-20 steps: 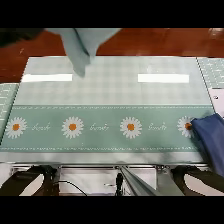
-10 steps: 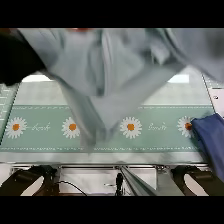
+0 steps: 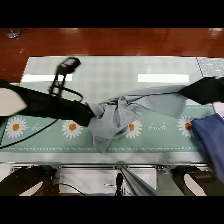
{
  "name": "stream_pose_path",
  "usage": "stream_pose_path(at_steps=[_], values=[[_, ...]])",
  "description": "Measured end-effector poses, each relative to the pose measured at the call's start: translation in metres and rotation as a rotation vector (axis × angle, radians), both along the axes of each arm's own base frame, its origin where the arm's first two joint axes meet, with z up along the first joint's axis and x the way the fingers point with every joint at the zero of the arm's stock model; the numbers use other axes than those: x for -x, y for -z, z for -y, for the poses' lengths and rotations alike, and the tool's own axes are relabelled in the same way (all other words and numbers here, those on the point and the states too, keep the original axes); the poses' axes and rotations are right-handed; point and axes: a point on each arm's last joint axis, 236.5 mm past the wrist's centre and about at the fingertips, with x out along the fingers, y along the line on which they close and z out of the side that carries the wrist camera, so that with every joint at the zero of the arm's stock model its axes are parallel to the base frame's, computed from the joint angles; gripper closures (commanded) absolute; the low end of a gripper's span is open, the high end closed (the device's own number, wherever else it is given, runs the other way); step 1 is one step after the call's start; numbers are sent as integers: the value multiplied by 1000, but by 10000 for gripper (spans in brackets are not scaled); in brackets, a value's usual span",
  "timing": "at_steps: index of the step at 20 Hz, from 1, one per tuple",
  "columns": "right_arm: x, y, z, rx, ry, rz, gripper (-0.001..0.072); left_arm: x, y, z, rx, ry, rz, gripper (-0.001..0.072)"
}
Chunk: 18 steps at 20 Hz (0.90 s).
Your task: Fold the shirts.
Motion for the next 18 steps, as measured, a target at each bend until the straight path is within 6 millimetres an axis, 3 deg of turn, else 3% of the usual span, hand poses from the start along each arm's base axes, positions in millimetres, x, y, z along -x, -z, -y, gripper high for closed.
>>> stream_pose_path(at_steps=[3, 6, 7, 8, 9, 10, 12, 14, 16, 18], values=[[-51, 55, 0, -45, 85, -75, 690, -39, 45, 14, 6, -87, 27, 670], [-105, 98, -8, -130, 159, -125, 691, -82, 73, 16, 19, -185, 52, 652], [-121, 109, -12, -161, 176, -137, 635, -97, 75, 15, 34, -222, 54, 483], [-137, 119, -16, -195, 189, -155, 445, -110, 77, 12, 40, -253, 50, 219], [-151, 127, -20, -224, 198, -173, 159, -124, 75, 7, 49, -282, 49, 1], [-167, 133, -26, -260, 204, -185, 76, -138, 71, 1, 59, -315, 45, 7], [-191, 138, -33, -324, 203, -208, 76, -159, 63, -18, 53, -357, 27, 7], [-207, 134, -29, -377, 206, -228, 76, -175, 52, -52, 26, -394, 7, 7], [-207, 126, -12, -400, 192, -257, 76, -177, 48, -98, -26, -433, -39, 7], [-195, 125, 18, -345, 183, -275, 77, -163, 55, -144, -73, -483, -114, 7]])
